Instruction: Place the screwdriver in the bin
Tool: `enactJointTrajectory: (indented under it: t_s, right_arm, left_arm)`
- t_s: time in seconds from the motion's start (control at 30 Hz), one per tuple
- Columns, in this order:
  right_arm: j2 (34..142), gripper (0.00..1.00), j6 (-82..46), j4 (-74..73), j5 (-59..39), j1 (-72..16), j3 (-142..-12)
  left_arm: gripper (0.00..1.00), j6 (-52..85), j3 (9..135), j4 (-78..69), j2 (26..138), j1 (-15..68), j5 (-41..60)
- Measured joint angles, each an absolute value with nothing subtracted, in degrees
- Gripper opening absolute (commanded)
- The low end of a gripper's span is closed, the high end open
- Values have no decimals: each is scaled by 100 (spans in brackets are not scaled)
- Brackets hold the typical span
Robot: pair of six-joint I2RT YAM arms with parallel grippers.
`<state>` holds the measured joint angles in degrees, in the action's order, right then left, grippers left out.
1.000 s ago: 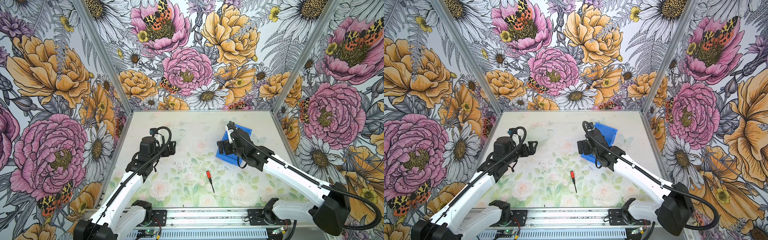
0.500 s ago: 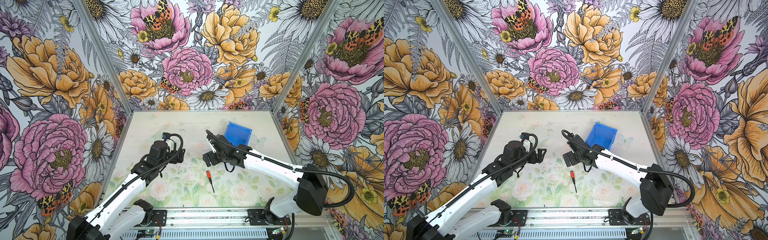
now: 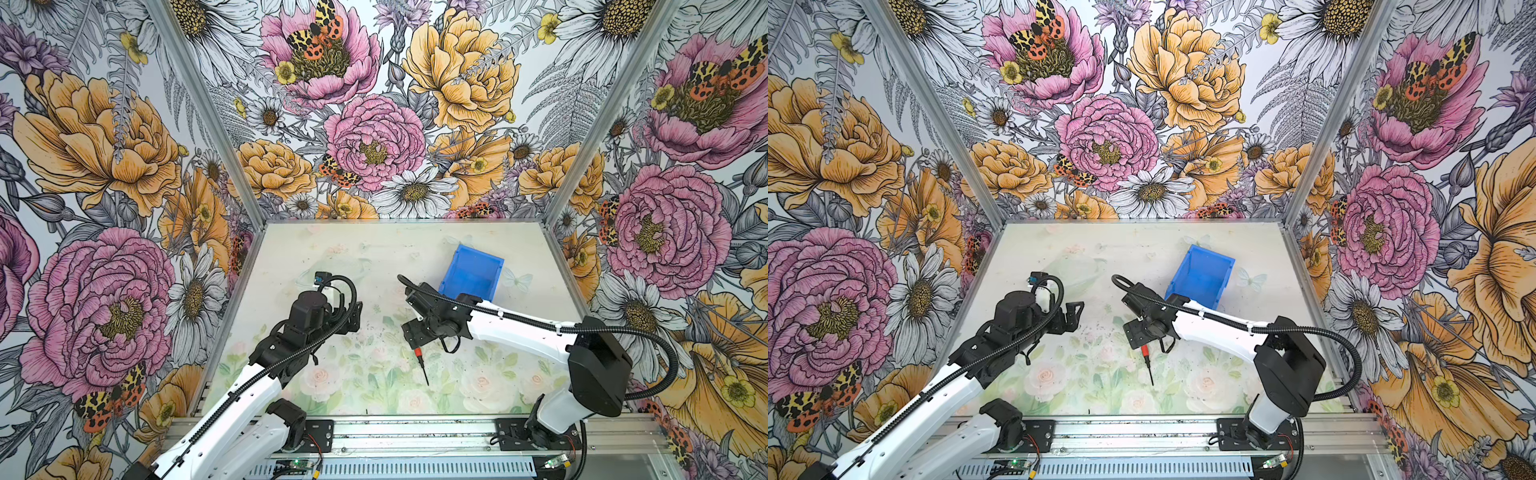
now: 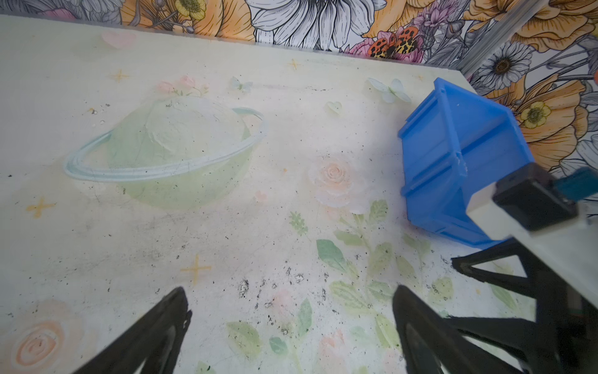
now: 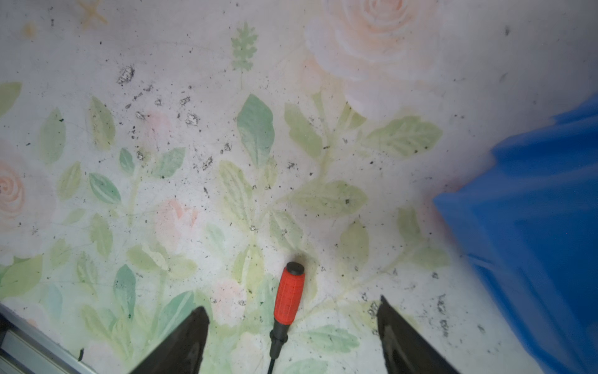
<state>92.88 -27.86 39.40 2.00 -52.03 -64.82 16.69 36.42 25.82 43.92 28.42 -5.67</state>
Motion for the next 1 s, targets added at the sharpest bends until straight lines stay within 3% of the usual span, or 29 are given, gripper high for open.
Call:
enactJointTrajectory:
  t_s: [0.47, 0.77, 1.0]
  right_arm:
    - [10217, 65, -3214, 3986, 165, -5367, -6694]
    - [10473, 53, -3218, 3992, 152, -5367, -6742]
    - [10475, 38, -3264, 3990, 93, -5367, -6641]
  left_arm:
    - [99, 2561, 3197, 2663, 3627, 3586, -255]
    - [99, 3170, 2805, 2724, 2871, 3627, -320]
    - [99, 3317, 2803, 2810, 2976, 3627, -517]
